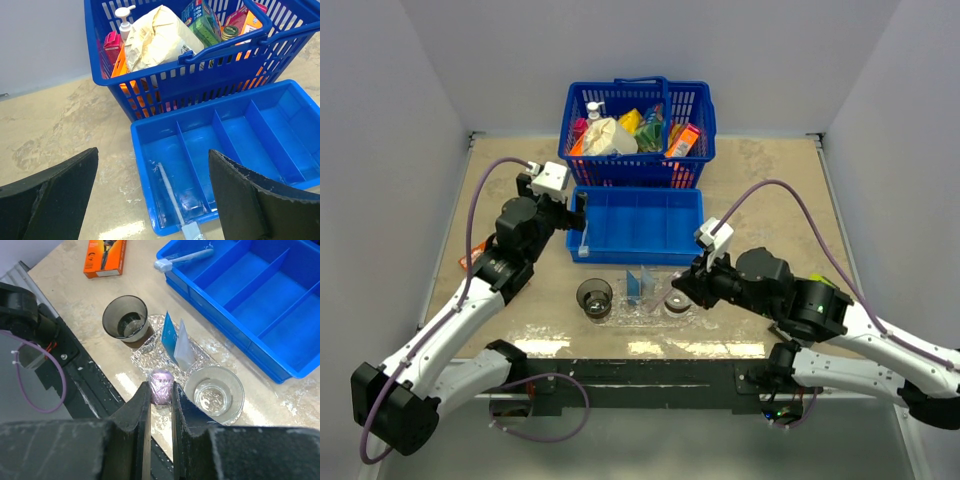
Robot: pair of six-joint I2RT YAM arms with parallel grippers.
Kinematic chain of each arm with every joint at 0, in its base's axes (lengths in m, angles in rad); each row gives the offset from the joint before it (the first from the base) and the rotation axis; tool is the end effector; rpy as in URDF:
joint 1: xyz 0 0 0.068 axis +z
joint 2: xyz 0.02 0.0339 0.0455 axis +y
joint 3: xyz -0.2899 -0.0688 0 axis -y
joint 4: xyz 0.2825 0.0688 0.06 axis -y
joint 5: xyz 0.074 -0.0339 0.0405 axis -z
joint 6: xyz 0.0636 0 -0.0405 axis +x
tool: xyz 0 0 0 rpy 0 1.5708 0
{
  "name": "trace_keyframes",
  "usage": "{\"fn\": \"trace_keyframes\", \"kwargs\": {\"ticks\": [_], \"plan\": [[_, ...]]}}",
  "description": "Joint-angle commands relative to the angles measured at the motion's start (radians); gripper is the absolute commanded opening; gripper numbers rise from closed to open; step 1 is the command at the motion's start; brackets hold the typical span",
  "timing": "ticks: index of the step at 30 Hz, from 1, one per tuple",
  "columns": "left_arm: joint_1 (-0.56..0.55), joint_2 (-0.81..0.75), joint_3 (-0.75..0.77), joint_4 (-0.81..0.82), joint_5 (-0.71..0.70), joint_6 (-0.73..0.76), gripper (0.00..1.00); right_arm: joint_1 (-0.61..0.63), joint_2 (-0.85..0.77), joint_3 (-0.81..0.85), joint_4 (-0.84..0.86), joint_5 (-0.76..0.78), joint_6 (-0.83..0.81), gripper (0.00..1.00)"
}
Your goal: Prepare toiletry sets of a toothbrush and toothpaste on the tray
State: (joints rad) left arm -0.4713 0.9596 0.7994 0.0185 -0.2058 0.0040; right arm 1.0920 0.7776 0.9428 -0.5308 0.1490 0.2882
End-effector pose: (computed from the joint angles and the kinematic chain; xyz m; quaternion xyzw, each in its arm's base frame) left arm 0.2527 -0.1142 0.3458 0.1115 0.7461 -0.0754 0.6521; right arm 0.1052 0.1821 0.3736 -0.2826 0.7726 0.3125 0.4749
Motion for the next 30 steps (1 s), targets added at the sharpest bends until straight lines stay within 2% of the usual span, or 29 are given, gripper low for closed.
{"fn": "trace_keyframes", "kwargs": {"ticks": [1,6,15,30], "plan": [[0.003,0.002,0.009,0.024,0.002,0.010,0.95,0.065,0.012,-0.013,0.077,0.130,0.009,0.00],[0.003,0.001,0.009,0.024,0.003,0.011,0.95,0.143,0.034,-0.032,0.106,0.227,0.016,0.00],[0.003,0.001,0.009,0.024,0.008,0.011,0.95,0.157,0.031,-0.052,0.111,0.302,0.008,0.00],[0.003,0.008,0.011,0.023,0.014,0.008,0.95,0.195,0.045,-0.078,0.126,0.316,0.009,0.00]]}}
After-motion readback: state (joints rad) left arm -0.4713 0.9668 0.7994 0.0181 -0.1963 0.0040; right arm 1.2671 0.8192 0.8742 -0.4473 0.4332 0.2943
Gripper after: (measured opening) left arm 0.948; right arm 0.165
